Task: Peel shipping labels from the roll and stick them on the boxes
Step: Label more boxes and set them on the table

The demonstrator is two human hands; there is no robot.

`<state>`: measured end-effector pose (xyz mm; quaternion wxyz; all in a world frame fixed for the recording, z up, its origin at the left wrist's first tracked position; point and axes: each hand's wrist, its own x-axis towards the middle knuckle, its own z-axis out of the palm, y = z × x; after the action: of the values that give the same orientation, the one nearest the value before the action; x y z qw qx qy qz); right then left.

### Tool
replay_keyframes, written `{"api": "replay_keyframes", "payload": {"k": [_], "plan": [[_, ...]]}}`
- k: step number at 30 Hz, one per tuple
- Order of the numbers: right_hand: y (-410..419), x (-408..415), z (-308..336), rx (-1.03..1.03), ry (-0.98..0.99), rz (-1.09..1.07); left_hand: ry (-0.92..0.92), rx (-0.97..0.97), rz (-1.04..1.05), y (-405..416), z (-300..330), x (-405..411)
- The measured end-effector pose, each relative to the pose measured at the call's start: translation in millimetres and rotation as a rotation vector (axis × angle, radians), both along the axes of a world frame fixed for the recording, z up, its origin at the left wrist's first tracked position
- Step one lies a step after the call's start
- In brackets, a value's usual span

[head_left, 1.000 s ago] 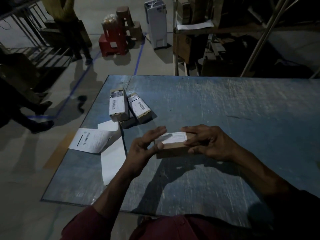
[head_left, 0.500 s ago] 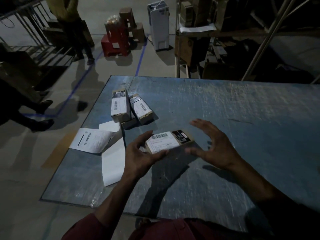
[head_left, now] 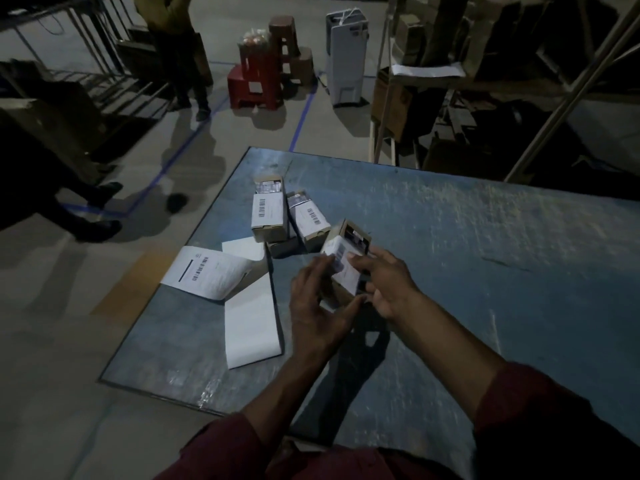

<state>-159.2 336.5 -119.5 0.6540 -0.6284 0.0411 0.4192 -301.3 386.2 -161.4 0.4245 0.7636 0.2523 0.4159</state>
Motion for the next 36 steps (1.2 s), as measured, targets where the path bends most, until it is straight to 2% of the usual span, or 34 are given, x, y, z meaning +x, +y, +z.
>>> {"api": "replay_keyframes", "payload": {"k": [4, 9, 17, 23, 27, 30, 36], "plan": [[37.0, 23.5, 13.5, -0.017, -0.127, 0.052, 0.026, -0.149, -0.029, 25.0, 7.6, -1.4], [107.6, 63.1, 17.7, -0.165, -0.402, 0.131, 0.119, -0.306, 0.035, 64.2, 7.5, -14.3], [184.6, 99.0, -21.5, -0.343, -0.576, 0.3, 0.115, -0.378, 0.112, 107.6, -9.7, -34.3], [198.5, 95.8, -36.9, -0.337, -0.679, 0.233, 0.126, -0.366, 0.09, 119.8, -9.0, -34.9], [182.5, 85.6, -26.7, -0.338, -0.776, 0.18, 0.138, -0.336, 0.043, 118.6, -1.9, -24.8], [141.0, 65.3, -16.2, -0.303, -0.841, 0.135, 0.164, -0.335, -0.009, 114.0, -1.5, -15.1], [6.6, 33.0, -19.4, -0.15, -0.753, 0.048, 0.225, -0.338, -0.147, 73.0, -5.2, 20.4]]}}
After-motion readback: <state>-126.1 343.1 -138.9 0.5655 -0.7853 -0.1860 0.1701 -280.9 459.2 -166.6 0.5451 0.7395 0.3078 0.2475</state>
